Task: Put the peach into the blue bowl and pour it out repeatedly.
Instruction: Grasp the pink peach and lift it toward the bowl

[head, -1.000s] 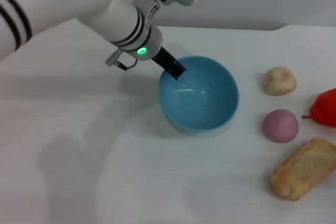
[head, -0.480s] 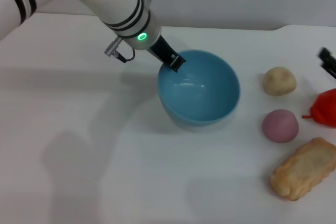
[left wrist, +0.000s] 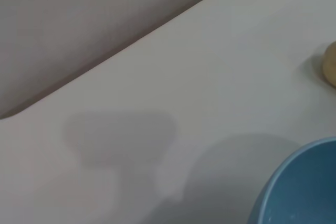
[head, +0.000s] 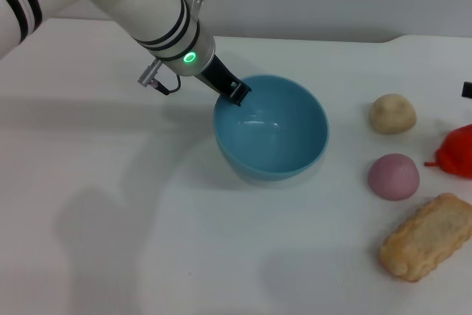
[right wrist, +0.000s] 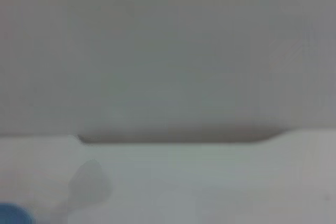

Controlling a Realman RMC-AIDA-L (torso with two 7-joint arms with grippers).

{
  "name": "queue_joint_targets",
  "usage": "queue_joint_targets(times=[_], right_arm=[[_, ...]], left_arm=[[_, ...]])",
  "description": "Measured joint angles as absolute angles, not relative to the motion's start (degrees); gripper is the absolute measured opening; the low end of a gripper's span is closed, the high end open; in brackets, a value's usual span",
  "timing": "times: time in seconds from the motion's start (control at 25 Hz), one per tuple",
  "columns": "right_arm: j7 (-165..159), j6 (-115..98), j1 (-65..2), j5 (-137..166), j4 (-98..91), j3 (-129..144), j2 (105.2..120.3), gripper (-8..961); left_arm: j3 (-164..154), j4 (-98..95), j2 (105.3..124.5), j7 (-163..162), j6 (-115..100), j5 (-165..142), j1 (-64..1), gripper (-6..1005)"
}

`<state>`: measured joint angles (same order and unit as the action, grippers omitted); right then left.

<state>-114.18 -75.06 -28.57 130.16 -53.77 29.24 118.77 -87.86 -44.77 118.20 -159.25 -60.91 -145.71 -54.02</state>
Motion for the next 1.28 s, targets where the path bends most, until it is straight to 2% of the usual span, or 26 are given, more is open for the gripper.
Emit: queue_joint_targets(times=[0.2, 0.52, 1.28], right_arm=[[-118.4, -83.4, -30.0, 133.2, -56.6, 31.2, 118.69, 787], [-124.2, -73.1, -33.2, 139.8, -44.4, 42.8, 118.68, 788], [-124.4, -64.3, -34.9, 138.7, -38.6, 52.1, 118.92, 766]], left_arm=[[-87.7, -44.7, 118.24, -159.9, -60.2, -145.6, -54.0, -1], [-88.0, -44.6, 118.42, -160.0, -59.5, -145.3, -54.0, -1], [-87.9, -44.6, 118.38, -160.0, -58.1, -145.2, -53.2, -1]])
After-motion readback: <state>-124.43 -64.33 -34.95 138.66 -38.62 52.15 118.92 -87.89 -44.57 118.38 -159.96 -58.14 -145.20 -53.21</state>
